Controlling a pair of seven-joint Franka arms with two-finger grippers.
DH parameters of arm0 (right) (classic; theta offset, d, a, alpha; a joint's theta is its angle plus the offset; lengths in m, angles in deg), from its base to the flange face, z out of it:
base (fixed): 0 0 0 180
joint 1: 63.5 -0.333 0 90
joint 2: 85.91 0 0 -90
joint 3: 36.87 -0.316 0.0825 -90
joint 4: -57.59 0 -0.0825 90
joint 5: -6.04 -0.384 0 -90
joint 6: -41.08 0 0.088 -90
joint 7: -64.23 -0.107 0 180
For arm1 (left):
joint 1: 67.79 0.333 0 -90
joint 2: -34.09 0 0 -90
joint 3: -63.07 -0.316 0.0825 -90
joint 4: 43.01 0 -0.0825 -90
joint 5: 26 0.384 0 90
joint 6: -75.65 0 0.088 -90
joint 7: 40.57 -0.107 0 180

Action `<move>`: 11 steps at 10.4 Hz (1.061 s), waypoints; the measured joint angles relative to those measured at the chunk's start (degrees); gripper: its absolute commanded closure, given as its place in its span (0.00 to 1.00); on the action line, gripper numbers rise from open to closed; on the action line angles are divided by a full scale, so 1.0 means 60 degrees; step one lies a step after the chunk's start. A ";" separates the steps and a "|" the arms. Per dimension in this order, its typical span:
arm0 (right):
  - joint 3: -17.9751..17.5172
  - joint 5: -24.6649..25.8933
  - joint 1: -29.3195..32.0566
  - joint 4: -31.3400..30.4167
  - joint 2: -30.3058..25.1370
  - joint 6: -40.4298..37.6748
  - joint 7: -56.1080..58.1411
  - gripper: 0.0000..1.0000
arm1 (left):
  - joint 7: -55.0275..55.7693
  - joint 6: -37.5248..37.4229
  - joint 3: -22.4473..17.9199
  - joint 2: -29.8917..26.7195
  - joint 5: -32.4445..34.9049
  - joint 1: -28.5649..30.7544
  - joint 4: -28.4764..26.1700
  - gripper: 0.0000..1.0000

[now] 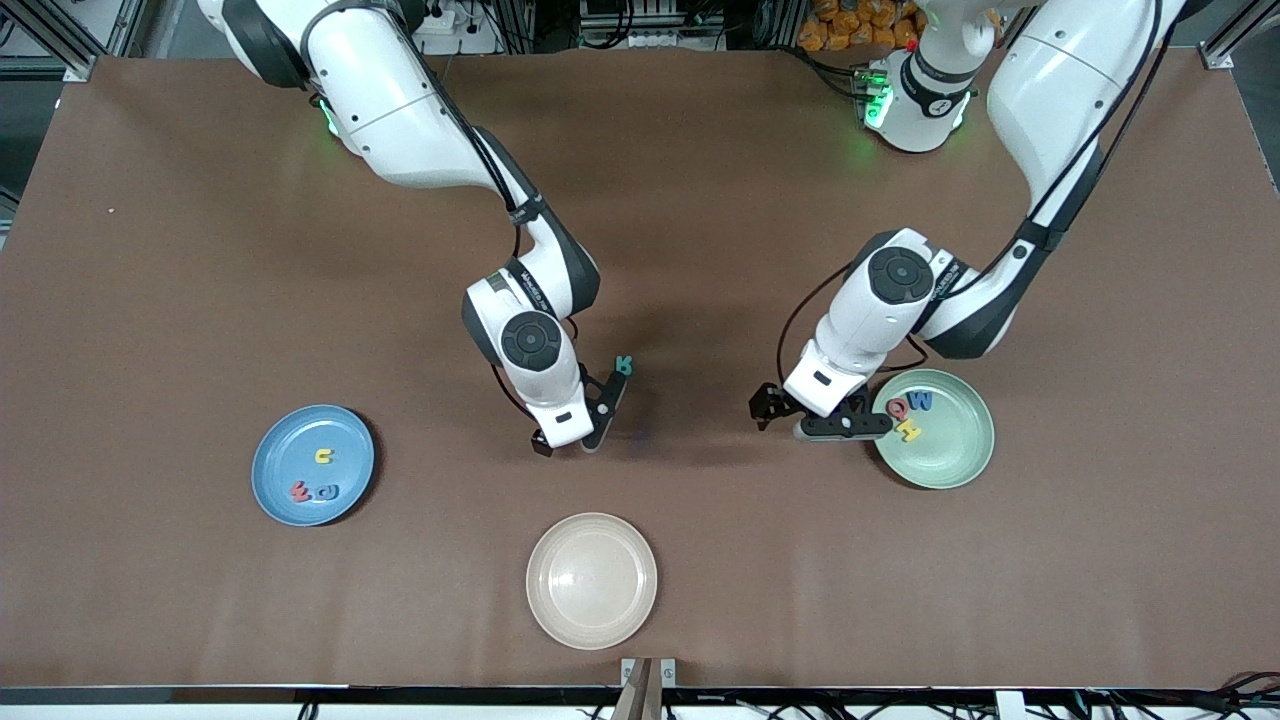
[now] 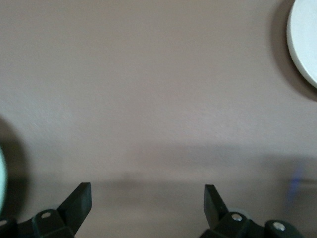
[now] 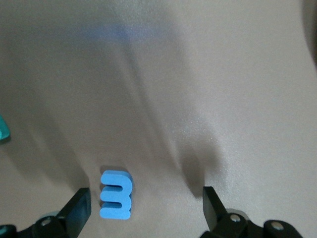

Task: Sort upper and lower case letters into plates
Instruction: 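Grasp the blue E with the right gripper while the left gripper lifts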

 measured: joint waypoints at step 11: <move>0.0011 0.0006 -0.0031 -0.0022 -0.0071 0.0163 0.0022 1.00 | -0.0009 0.0139 0.0091 0.0108 0.0195 -0.0298 0.0075 0.39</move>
